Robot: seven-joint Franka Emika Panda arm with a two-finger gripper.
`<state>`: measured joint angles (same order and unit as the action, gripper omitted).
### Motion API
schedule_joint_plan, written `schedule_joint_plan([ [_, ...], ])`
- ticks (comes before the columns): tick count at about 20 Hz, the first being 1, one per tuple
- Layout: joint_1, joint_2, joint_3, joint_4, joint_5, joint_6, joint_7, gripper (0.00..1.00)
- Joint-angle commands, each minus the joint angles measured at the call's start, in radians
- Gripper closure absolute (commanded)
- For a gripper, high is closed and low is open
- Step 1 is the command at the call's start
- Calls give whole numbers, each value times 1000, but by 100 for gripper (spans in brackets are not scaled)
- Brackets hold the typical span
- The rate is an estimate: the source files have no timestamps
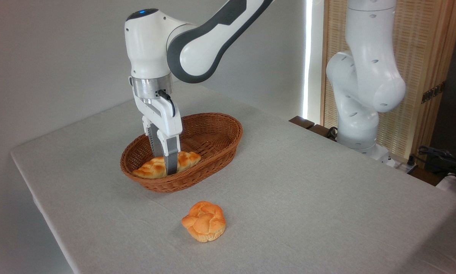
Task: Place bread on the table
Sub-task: 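Close the gripper on the braided loaf and lift it out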
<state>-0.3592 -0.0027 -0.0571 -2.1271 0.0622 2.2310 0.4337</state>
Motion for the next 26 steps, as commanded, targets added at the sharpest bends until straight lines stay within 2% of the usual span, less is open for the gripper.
schedule_joint_plan([
  [1, 3, -13, 14, 4, -57, 4, 0, 66],
  [5, 3, -17, 16, 22, -64, -31, -4, 66],
  [7, 3, -17, 17, 102, -74, -185, -7, 66],
  [9, 11, -14, 23, 183, -123, -321, -3, 64],
  [12, 14, -16, 103, 268, -176, -460, 38, 62],
  [14, 14, -23, 146, 300, -173, -545, 106, 62],
  [16, 14, -72, 186, 286, -150, -614, 193, 62],
  [20, 14, -163, 293, 221, -29, -654, 330, 62],
  [22, 14, -160, 338, 202, 31, -622, 365, 62],
  [23, 14, -158, 355, 170, 40, -572, 368, 62],
  [25, 14, -160, 362, 95, 63, -533, 370, 62],
  [26, 14, -160, 362, 58, 97, -521, 370, 62],
])
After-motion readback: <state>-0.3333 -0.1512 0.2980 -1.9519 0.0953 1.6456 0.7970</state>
